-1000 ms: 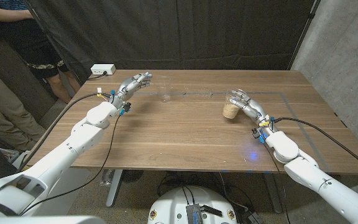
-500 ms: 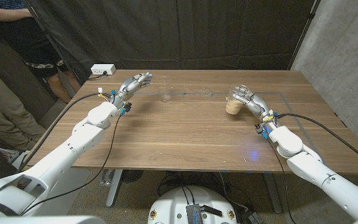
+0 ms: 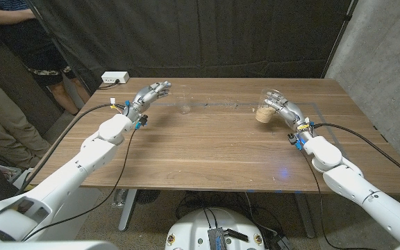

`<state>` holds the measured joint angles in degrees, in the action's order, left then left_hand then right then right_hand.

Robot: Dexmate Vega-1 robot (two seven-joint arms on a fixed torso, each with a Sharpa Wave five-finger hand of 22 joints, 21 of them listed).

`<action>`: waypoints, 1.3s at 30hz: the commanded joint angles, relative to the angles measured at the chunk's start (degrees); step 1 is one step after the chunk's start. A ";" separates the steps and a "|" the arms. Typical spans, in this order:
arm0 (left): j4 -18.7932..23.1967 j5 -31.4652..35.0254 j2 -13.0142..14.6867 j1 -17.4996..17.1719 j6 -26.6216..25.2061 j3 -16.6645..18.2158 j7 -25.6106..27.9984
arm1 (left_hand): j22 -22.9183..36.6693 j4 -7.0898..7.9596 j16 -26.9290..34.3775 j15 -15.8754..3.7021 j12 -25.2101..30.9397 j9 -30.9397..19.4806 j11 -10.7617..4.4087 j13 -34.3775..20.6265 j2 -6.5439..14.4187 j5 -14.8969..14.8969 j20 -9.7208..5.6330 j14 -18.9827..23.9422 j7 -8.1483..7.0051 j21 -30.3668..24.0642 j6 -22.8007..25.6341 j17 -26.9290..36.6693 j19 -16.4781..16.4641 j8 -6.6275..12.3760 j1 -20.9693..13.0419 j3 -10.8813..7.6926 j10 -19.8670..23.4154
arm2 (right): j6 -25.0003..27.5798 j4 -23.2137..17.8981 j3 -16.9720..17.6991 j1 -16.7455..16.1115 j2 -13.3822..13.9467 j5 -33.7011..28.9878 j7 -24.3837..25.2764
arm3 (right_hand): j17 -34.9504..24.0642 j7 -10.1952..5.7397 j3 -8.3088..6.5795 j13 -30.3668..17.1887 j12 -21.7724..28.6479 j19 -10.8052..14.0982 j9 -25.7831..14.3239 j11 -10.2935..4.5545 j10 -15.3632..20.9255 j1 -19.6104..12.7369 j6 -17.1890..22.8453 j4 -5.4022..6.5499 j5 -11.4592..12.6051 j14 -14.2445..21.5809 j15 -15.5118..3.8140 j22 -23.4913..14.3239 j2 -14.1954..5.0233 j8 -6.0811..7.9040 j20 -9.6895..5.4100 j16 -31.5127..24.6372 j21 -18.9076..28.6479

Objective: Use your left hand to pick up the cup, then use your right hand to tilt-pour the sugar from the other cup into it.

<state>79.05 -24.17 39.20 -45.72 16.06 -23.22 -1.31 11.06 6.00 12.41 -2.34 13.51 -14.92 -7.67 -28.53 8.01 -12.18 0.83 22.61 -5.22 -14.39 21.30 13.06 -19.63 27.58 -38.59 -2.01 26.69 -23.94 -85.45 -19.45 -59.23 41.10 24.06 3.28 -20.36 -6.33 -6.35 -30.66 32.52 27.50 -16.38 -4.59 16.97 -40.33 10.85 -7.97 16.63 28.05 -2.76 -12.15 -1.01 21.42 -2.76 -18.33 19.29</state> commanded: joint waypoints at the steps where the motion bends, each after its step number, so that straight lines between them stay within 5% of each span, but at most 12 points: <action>1: 1.99 -0.27 0.80 -1.74 -0.43 0.53 1.02 | 0.33 0.13 0.14 -6.69 0.15 -0.02 -0.32 -0.28 -0.11 -0.06 -0.24 0.49 0.15 0.17 0.36 0.13 -0.21 -0.05 0.01 -0.32 0.58 | 2.65 -2.33 1.52 -0.28 0.86 2.78 -0.55 | -0.33 0.19 -0.29 -0.27 0.51 0.21 -0.17 0.36 0.12 -0.09 0.52 -0.13 -0.17 0.55 -10.20 -0.24 -0.58 0.30 -6.09 -0.13 0.24; 39: 2.39 -1.52 1.68 -3.49 1.35 1.35 1.55 | 0.34 0.05 0.10 -6.67 0.07 -0.02 -0.19 -0.33 -0.21 0.00 -0.14 0.54 0.21 0.15 0.40 0.13 -0.41 -0.14 0.06 -0.54 0.56 | 5.36 -5.08 2.52 0.65 0.42 4.37 0.39 | -1.98 1.02 -0.42 -2.06 2.62 0.07 -0.86 0.20 1.63 -0.09 2.87 0.35 -2.33 2.79 -10.27 -0.23 -1.39 1.70 -5.33 -0.40 0.11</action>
<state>82.71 -25.23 40.88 -49.28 16.21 -22.02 0.91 11.35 5.84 12.41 -2.35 13.51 -14.92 -7.96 -28.53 8.01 -12.18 0.83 22.61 -5.01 -14.39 21.50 13.06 -19.63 27.58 -38.59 -2.17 26.99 -19.04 -90.46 -16.41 -59.51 42.23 28.95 3.31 -22.13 -5.11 -6.67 -32.53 34.78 27.49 -16.99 -4.00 18.05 -40.29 13.12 -7.65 14.40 30.24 -2.89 -12.15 -1.65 22.52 -2.76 -18.32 19.30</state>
